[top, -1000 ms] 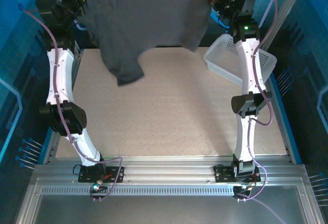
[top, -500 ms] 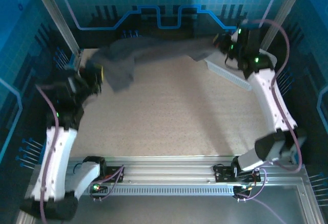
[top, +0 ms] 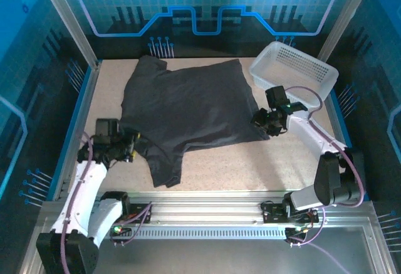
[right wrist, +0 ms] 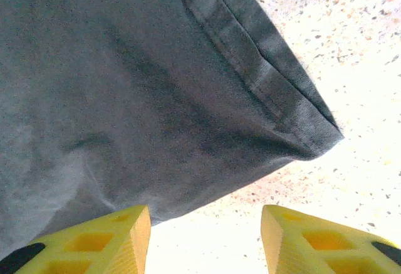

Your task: Fold and stack the t-shirts

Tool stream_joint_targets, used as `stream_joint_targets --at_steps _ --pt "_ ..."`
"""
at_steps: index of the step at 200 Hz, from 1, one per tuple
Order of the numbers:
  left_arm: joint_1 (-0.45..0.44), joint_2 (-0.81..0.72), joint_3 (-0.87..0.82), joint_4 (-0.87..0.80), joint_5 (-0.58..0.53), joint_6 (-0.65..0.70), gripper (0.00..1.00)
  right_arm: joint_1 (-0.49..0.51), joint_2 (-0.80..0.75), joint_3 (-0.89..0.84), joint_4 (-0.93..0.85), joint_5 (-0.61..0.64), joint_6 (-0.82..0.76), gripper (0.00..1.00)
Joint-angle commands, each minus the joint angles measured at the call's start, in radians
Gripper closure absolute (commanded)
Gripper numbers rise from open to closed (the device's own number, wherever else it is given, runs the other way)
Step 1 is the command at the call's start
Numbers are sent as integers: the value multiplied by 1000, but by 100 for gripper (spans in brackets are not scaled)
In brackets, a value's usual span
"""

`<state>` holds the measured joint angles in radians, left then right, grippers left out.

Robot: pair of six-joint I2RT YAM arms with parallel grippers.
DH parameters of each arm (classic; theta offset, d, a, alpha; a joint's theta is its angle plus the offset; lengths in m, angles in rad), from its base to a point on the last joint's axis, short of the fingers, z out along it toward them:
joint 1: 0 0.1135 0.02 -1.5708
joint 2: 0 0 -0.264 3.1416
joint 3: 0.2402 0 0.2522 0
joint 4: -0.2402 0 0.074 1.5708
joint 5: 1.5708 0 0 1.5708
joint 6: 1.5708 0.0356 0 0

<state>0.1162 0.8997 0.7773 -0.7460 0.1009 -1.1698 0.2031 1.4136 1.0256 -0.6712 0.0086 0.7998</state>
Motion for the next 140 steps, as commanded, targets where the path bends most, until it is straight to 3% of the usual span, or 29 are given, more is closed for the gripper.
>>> stream_joint_targets --at_steps 1,42,140 --pt "59 72 104 -102 -69 147 39 22 -11 23 -42 24 -48 53" --pt "118 208 158 -56 -90 163 46 33 19 1 -21 23 -64 57" --pt "103 565 95 153 124 200 45 -17 251 59 4 -102 -134 53"
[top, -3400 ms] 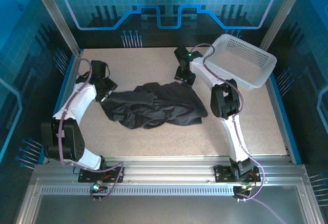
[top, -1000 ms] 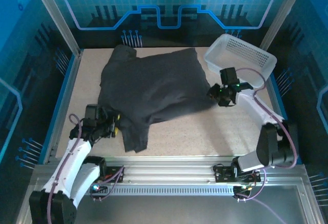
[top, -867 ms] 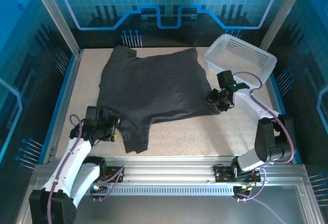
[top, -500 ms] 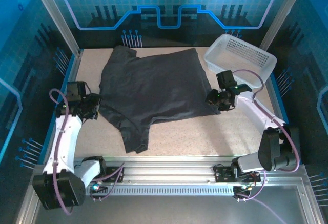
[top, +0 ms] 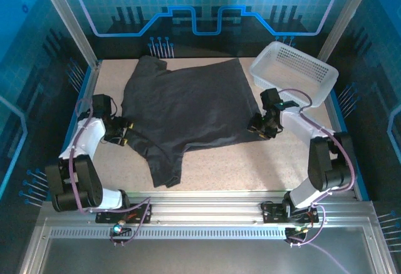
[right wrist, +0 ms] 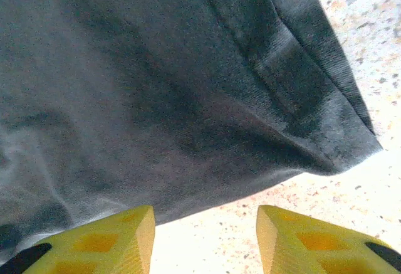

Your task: Fold and stack the t-shirts

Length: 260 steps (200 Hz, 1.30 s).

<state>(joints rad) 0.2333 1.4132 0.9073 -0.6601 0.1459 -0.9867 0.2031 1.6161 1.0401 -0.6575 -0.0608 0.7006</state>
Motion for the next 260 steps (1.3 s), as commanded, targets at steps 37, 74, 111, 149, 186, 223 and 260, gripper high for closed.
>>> stream_joint_targets --at_steps 37,74,111,149,186,223,260 --pt "-150 81 13 -42 10 16 44 -34 86 70 -34 5 -17 52" --pt "-201 115 -3 -66 -45 2 51 -46 118 80 -37 12 13 52" --pt "-204 167 16 -60 -118 33 59 -46 120 83 -36 13 28 53" --pt "-206 211 56 -27 -104 26 59 -46 117 75 -29 16 22 53" --pt "-230 150 83 -57 -118 -9 49 -48 109 69 -27 18 20 53" --pt "-253 194 83 -94 -113 -21 57 -47 117 80 -30 19 20 53" --pt "-253 213 84 -131 -143 -9 64 -47 116 91 -34 24 21 53"
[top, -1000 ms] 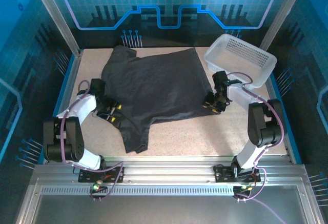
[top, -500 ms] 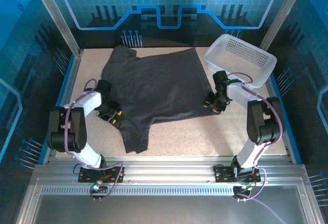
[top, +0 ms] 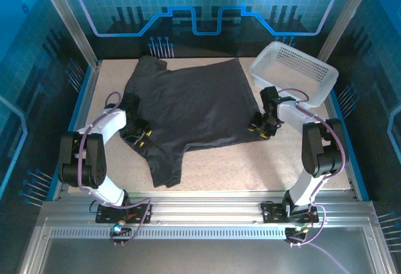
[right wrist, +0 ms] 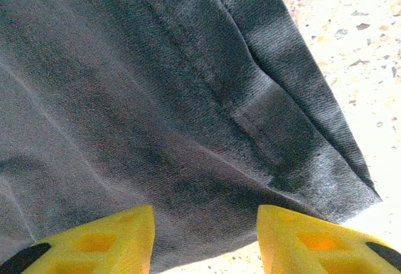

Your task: Fold and stack the t-shirts

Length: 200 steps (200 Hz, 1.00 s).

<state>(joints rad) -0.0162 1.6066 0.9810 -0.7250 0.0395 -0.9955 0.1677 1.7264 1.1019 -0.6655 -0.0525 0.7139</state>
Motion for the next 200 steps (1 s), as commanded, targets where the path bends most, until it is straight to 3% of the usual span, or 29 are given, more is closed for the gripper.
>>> stream_joint_targets --at_steps 1,76,88,97,119,184,200 --pt "-4 19 10 -66 -37 0 64 -12 6 30 -26 16 8 53" --pt "-25 115 58 -5 -13 -6 64 -16 -5 22 -32 30 16 53" --pt "-31 124 63 -10 -10 -5 69 -25 -21 8 -21 37 39 53" --pt "-31 114 58 -13 -11 -7 79 -37 -38 -8 -8 36 59 53" --pt "-31 34 43 -39 -55 -12 100 -67 -57 -37 0 43 113 54" --pt "-2 -258 -47 -122 -152 -69 100 -103 -46 -104 1 37 212 58" --pt "46 -306 -80 -139 -163 -55 100 -104 -9 -95 4 27 205 66"
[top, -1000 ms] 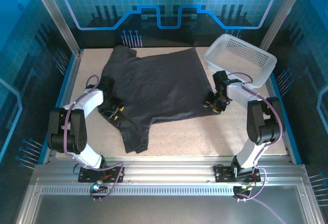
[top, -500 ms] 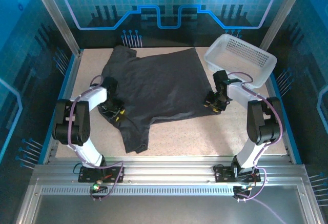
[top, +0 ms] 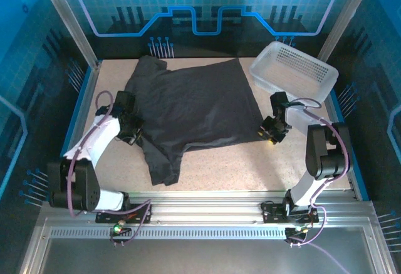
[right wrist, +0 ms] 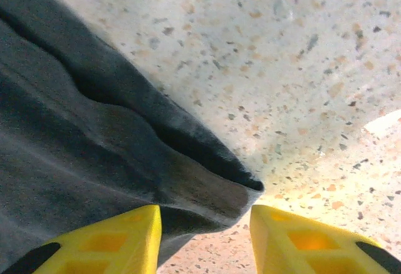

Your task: Fold and stack the t-shirts

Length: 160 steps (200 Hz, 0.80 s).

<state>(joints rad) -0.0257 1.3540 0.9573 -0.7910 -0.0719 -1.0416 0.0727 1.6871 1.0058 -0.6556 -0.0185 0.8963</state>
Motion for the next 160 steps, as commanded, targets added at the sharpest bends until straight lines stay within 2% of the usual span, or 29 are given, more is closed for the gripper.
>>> stream_joint_targets --at_steps 1,32,55,92,103,113,119,128,132,144,160 --pt "60 -56 -58 -74 -51 -8 100 -8 34 2 -6 -6 24 67" --pt "182 -141 -126 -48 -26 57 100 -15 86 14 1 -3 23 88" --pt "231 -156 -169 2 -42 134 100 -15 89 24 -1 15 26 100" --pt "305 -125 -252 156 -14 221 98 -14 70 38 -4 26 1 100" --pt "337 -119 -264 208 18 269 92 -16 68 43 -5 26 -12 100" --pt "347 -113 -251 201 -11 302 85 -15 64 49 -13 29 -24 100" --pt "353 -108 -245 197 -24 324 75 -15 62 52 -15 28 -31 100" --pt "359 -101 -239 199 -23 347 47 -14 58 55 -21 25 -44 100" --pt "363 -101 -238 199 -21 354 41 -15 58 59 -23 23 -50 100" --pt "365 -111 -247 215 -2 368 38 -16 53 69 -45 24 -65 100" --pt "365 -130 -272 259 43 378 36 -14 29 70 -59 31 -88 84"
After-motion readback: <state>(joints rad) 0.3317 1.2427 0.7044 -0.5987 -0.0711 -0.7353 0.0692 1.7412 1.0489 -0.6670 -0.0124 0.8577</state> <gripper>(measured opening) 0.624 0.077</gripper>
